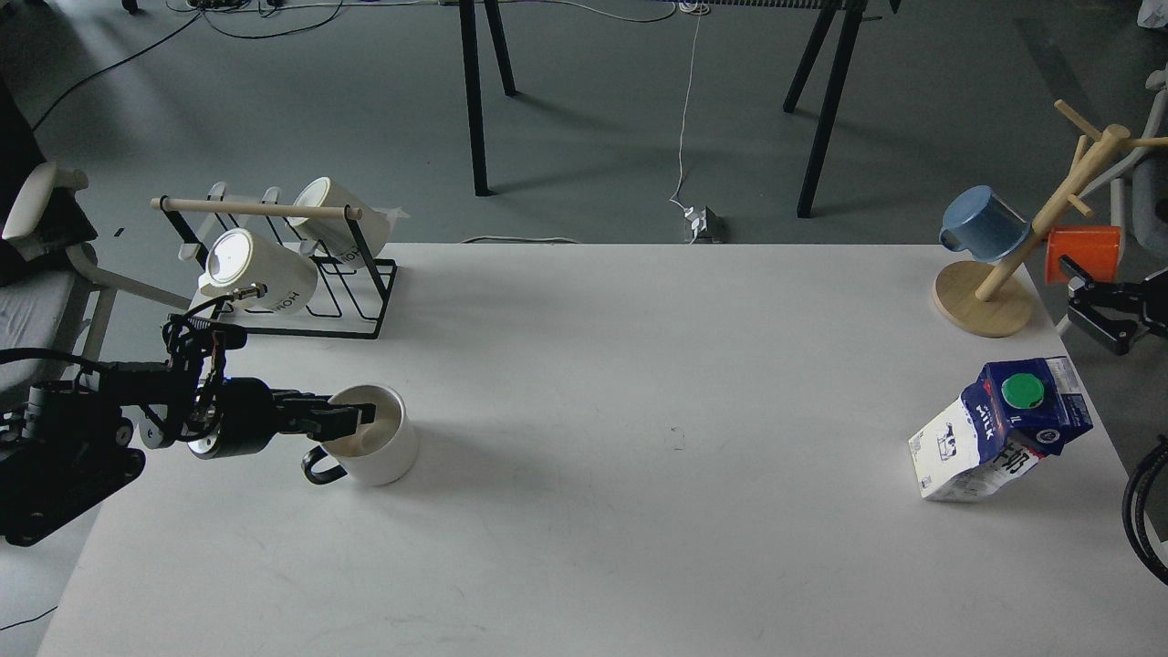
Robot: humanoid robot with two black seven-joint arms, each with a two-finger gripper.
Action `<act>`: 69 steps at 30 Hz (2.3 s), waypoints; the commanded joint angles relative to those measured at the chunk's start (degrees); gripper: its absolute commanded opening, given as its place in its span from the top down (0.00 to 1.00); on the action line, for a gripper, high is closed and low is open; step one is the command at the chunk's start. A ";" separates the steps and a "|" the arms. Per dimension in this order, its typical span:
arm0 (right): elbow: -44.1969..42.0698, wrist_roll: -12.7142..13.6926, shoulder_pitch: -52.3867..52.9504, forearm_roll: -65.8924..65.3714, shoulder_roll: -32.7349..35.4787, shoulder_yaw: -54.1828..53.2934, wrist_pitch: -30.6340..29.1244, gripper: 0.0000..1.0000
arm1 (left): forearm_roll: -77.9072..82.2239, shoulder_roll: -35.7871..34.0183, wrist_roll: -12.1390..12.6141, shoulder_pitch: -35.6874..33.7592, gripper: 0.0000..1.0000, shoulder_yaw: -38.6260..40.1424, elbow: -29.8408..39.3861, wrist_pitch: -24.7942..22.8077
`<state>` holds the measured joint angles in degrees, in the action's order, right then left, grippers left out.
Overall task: Place cup and milk with both arms
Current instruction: 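Grasp the white mug's rim with the left gripper, then lift the white mug and carry it toward the table center, then lower the mug onto the table and open the left gripper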
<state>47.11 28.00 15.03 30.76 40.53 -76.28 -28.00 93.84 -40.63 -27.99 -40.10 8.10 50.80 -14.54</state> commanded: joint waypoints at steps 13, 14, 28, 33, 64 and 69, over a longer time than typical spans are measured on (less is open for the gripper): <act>-1.14 0.00 -0.35 0.09 -0.01 -0.27 0.00 0.02 | -1.29 -6.04 -0.01 -3.21 1.00 1.30 4.03 1.36; -1.67 0.00 -0.35 0.26 -0.01 -0.45 0.00 0.02 | -1.99 -6.39 -0.01 -5.31 1.00 1.30 5.53 0.14; -4.57 0.00 0.44 2.64 2.53 -3.44 0.00 0.02 | -5.17 25.84 -0.01 -18.96 1.00 -1.94 -6.13 -9.37; -4.57 0.00 0.44 2.64 2.97 -2.82 0.00 0.02 | 0.55 33.59 -0.01 -18.08 1.00 -8.79 -10.36 -5.86; -3.87 0.00 -0.26 3.07 2.80 -2.73 0.00 0.02 | -4.97 26.66 -0.01 -14.92 0.40 -7.85 -7.30 -11.72; -2.21 0.00 -0.44 6.76 3.24 -2.82 0.00 0.02 | -15.07 23.32 -0.01 -15.00 0.21 -0.29 -4.48 -13.46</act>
<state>43.57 28.00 14.72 35.06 43.33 -79.07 -28.00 84.77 -15.22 -28.00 -55.02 3.45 44.77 -27.52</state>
